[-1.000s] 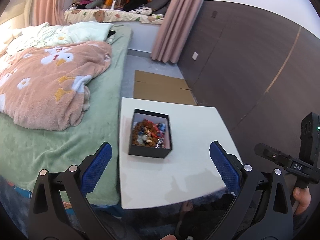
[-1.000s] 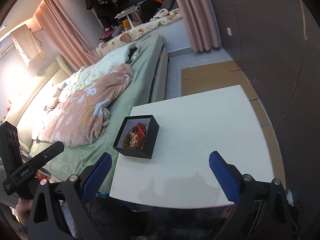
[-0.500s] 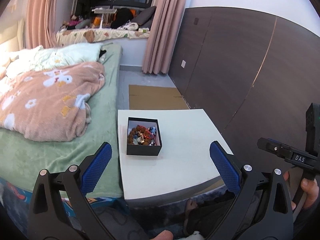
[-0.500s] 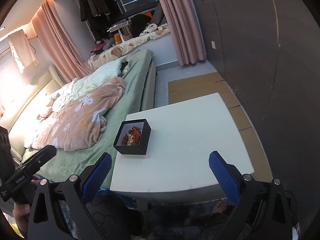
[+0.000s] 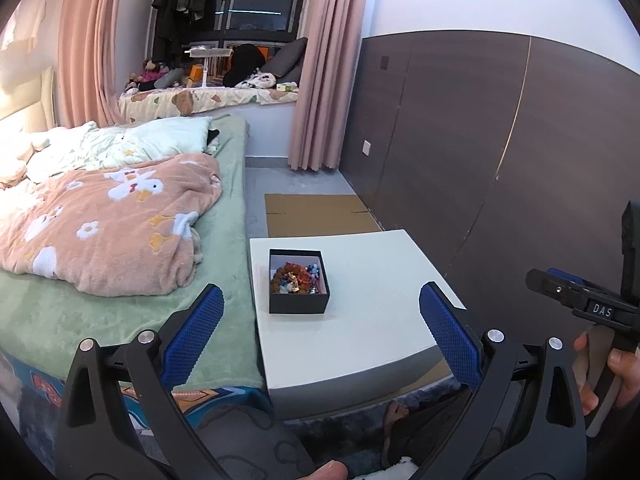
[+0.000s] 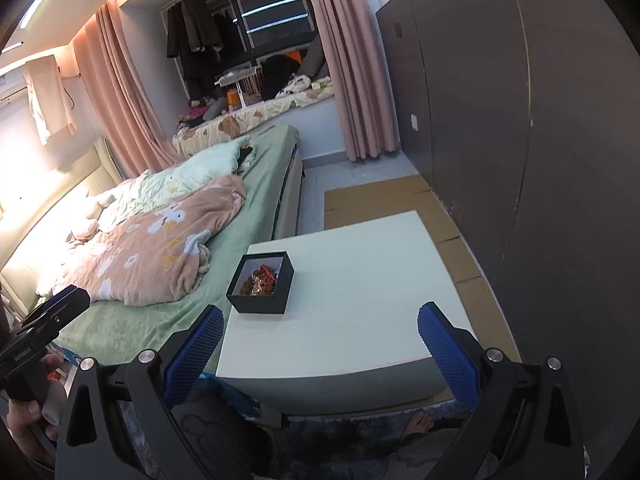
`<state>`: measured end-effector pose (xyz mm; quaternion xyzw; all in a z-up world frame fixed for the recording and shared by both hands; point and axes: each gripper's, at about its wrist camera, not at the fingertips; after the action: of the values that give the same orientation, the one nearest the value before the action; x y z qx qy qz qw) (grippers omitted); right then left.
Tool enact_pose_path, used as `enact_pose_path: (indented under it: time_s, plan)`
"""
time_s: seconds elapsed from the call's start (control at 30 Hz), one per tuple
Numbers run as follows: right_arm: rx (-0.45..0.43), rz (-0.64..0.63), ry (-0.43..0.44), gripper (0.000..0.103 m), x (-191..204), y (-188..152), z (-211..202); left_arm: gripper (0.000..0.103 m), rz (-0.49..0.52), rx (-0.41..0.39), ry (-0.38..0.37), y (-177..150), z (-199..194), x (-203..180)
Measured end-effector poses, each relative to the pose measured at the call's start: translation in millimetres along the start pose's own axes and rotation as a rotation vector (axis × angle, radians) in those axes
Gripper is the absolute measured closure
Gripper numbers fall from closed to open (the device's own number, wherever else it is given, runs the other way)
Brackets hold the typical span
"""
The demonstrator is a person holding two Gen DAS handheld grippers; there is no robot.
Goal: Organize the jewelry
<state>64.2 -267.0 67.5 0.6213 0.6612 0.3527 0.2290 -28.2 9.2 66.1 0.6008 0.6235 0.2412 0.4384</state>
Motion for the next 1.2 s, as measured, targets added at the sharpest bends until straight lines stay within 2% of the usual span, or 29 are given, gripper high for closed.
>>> enact_pose_path:
  time_s: [0.27,1.2]
  plan:
    - [-0.007,-0.002,-0.019,0.008,-2.5,-4.6,-9.1,0.005,-0.005,-0.02,0.004,-1.3,-12.4,3.1]
    - [-0.016,-0.029,-0.023,0.008,5.5,-11.7,-10.9,0.005,-0.013,-0.037,0.01,-7.6,-13.8,4.7]
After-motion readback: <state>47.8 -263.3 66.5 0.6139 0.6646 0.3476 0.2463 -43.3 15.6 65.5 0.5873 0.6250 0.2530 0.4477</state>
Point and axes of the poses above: each gripper's, at about its wrist camera, not at the fingertips, and z roughly the way its jaws point, x to its left, y to its top, and after that the axes turned 12 degrees about -y, right-handed
